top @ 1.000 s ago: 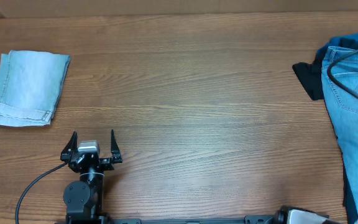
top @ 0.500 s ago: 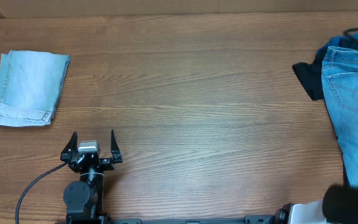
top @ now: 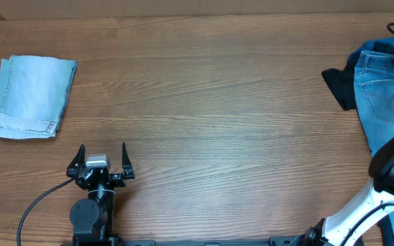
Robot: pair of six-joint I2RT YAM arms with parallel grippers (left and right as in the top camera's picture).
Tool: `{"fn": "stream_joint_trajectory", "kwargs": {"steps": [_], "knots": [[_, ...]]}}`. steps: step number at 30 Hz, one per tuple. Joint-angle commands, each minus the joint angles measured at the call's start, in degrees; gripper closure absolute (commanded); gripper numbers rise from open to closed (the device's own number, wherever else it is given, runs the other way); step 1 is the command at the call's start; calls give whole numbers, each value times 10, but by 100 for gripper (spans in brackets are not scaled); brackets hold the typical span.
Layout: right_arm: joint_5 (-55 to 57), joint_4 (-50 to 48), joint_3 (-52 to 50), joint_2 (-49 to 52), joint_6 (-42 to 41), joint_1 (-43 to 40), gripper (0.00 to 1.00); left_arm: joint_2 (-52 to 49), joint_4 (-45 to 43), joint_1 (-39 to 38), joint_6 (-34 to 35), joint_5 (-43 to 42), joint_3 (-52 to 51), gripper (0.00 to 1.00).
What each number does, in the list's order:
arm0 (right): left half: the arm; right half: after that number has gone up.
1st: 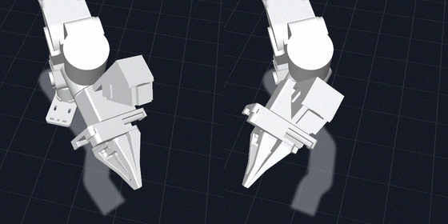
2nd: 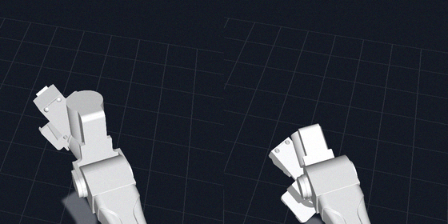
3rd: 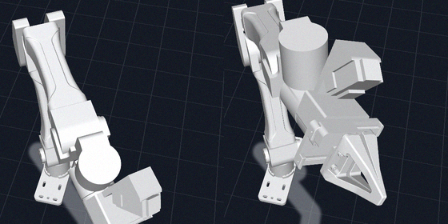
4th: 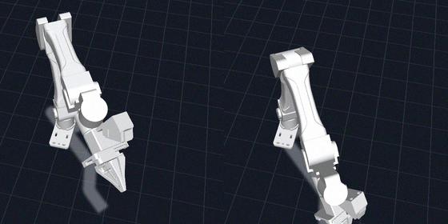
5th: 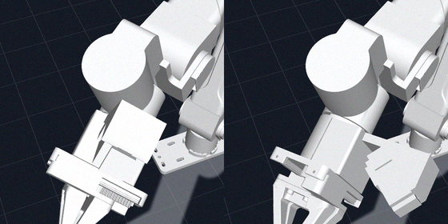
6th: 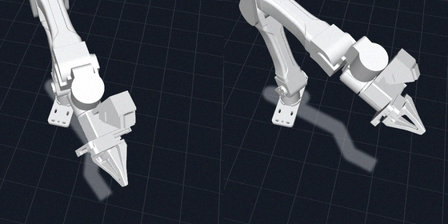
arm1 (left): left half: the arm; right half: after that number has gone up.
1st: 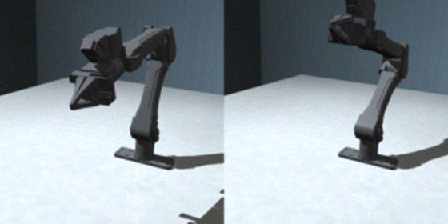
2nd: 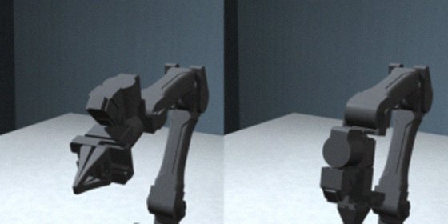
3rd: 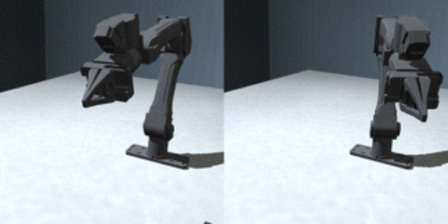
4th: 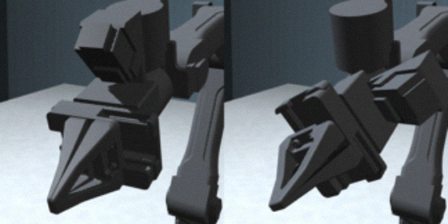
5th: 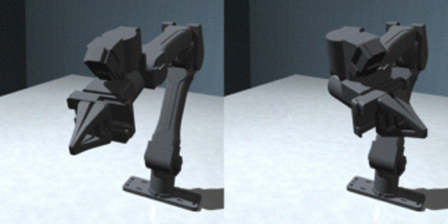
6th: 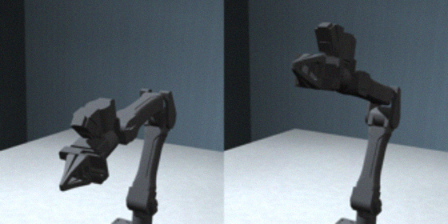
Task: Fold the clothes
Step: 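Reach the right gripper to the jeans at the right edge and grasp, then lift the jeans with the right gripper and drag them leftward across the table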
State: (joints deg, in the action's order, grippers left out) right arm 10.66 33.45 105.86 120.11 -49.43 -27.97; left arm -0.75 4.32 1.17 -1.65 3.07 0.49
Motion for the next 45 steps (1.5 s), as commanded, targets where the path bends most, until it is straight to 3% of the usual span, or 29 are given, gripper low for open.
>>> {"fn": "stream_joint_trajectory", "kwargs": {"steps": [1,12,13,14,18,22,30,45], "knots": [[-7,-26,12,31,-31,0,0,5,-2,3,5,1,-2,0],[-5,-36,12,89,-64,5,0,5,-2,3,5,0,-2,0],[-5,-36,12,94,-64,7,4,5,-2,3,5,1,-2,0],[-5,-36,12,95,-63,9,14,5,-2,3,5,1,-2,0],[-5,-34,12,94,-63,14,67,5,-2,3,5,0,-2,0],[-14,-30,15,87,-11,14,96,5,-2,3,5,0,-2,0],[-13,34,70,8,88,17,96,5,-2,3,5,1,-2,0],[-34,120,150,-246,287,17,96,5,-2,3,5,0,-2,0]]}}
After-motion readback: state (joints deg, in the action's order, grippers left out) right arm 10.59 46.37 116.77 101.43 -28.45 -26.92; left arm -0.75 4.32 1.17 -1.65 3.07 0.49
